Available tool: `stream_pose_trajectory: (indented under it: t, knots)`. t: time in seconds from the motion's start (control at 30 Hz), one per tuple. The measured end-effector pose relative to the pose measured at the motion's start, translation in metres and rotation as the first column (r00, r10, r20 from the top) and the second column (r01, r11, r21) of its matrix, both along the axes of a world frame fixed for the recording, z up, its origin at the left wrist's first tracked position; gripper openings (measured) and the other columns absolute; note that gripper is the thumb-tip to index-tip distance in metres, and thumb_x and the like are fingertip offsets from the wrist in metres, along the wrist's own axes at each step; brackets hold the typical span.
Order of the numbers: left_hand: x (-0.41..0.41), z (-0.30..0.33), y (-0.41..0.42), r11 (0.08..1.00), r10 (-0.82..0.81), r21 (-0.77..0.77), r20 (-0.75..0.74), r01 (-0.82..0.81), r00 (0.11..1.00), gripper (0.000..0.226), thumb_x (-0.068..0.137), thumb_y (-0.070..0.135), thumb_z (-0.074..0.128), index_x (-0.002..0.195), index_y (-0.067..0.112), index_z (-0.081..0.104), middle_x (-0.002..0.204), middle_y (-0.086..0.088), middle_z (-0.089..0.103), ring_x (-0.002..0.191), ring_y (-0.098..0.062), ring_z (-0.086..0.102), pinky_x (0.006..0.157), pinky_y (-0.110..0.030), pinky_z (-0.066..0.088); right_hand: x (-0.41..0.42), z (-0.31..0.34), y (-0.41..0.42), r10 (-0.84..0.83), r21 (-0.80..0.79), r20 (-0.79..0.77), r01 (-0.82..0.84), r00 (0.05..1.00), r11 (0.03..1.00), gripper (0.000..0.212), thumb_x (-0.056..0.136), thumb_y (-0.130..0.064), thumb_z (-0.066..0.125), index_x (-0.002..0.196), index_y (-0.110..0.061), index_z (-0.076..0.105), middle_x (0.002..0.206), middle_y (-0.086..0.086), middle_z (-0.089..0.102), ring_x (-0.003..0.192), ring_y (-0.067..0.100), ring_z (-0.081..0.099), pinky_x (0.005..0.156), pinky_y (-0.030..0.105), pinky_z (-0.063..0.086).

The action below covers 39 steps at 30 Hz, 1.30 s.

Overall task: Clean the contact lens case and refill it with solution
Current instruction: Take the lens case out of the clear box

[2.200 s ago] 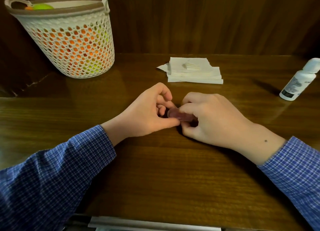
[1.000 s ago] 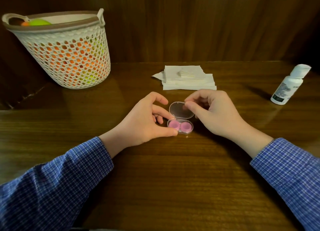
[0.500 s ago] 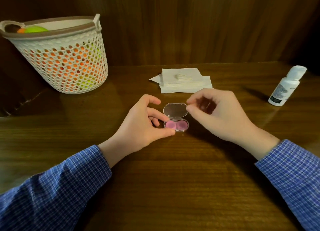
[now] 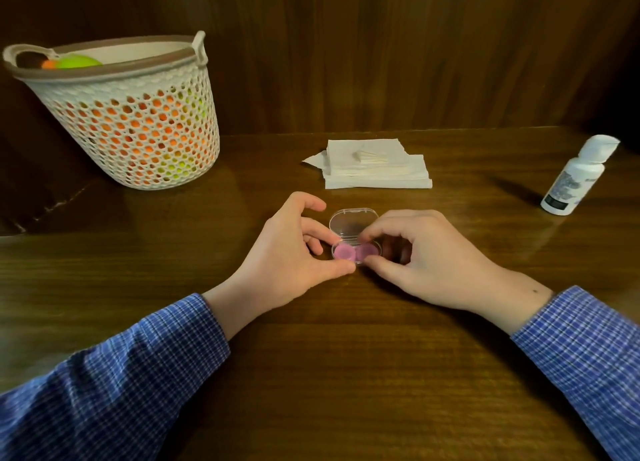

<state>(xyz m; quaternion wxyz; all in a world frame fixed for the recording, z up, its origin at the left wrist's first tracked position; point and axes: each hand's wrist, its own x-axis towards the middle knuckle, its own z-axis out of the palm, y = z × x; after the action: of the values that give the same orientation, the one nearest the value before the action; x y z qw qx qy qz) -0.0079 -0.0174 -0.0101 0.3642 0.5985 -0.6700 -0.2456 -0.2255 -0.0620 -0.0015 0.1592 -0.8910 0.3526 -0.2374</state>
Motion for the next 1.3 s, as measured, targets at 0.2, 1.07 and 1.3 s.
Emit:
stream_pose_trajectory:
  t: [0.2,1.07,1.3]
  knots:
    - [0.001,-0.001,-0.001,1.0,-0.011,-0.001,0.006,0.011,1.0,0.084,0.067,0.04,0.094,0.136,0.029,0.047,0.096,0.016,0.076,0.087,0.001,0.067,0.068,-0.011,0.053,0.0,0.0,0.0,-0.015,0.047,0.031,0.013,0.999,0.999,0.026,0.088,-0.033,0.077,0.113,-0.033,0.073,0.101,-0.02,0.066,0.085,0.001,0.062,0.07,0.015,0.051]
    - [0.003,-0.003,-0.002,0.999,-0.04,-0.02,0.012,0.04,0.999,0.081,0.07,0.034,0.093,0.137,0.029,0.048,0.095,0.017,0.074,0.088,0.001,0.068,0.069,-0.009,0.052,0.005,0.004,0.003,-0.101,0.264,0.241,0.035,0.965,0.964,0.008,0.087,-0.027,0.078,0.087,-0.034,0.076,0.084,-0.016,0.073,0.085,0.003,0.066,0.071,0.011,0.052]
    - [0.008,0.0,-0.003,0.996,-0.08,-0.03,0.037,0.081,0.996,0.07,0.073,0.034,0.091,0.134,0.031,0.057,0.099,0.016,0.073,0.09,0.001,0.066,0.069,-0.011,0.052,-0.01,0.021,-0.005,0.0,0.498,0.154,-0.078,0.988,0.863,0.003,0.082,-0.023,0.079,0.079,-0.024,0.081,0.084,-0.001,0.076,0.086,0.018,0.067,0.077,0.029,0.052]
